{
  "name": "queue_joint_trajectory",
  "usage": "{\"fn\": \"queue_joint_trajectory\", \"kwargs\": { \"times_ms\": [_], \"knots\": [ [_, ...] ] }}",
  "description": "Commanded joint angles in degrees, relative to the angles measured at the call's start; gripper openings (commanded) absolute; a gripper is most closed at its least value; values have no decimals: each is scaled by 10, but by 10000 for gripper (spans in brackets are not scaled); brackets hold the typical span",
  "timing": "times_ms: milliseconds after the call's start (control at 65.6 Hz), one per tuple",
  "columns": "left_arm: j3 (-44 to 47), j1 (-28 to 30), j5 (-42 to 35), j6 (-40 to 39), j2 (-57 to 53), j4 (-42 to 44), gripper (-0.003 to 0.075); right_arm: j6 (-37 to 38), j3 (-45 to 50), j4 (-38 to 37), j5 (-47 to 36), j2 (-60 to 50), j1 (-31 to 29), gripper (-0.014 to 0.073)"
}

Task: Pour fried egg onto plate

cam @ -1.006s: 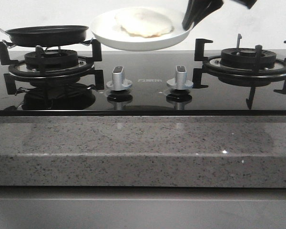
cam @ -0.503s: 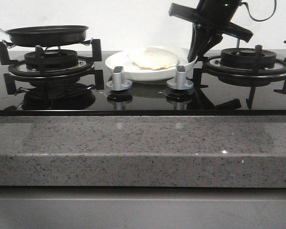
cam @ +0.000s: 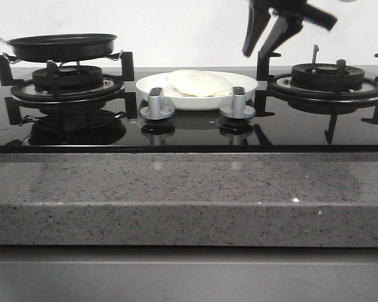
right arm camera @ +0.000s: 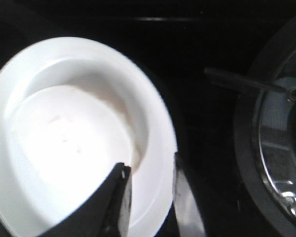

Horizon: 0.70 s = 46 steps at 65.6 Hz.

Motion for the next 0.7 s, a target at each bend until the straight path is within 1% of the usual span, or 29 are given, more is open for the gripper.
{"fn": "queue_joint_trajectory", "kwargs": {
  "times_ms": [0, 152, 274, 457, 686],
  "knots": [
    [-14, -3, -38, -5, 0, 1, 491, -25, -23, 5, 18, -73, 4, 260],
    [-14, -3, -38, -5, 0, 1, 491, -27, -11, -50, 42, -135, 39, 260],
    [-14, -3, -38, -5, 0, 1, 491, -27, 45, -87, 24, -199, 77, 260],
    [-14, -3, -38, -5, 0, 1, 491, -27, 195, -94, -68, -310, 115, 260],
    [-14, -3, -38, -5, 0, 1, 491, -27, 419, -102, -169, -466, 121, 260]
  ]
}}
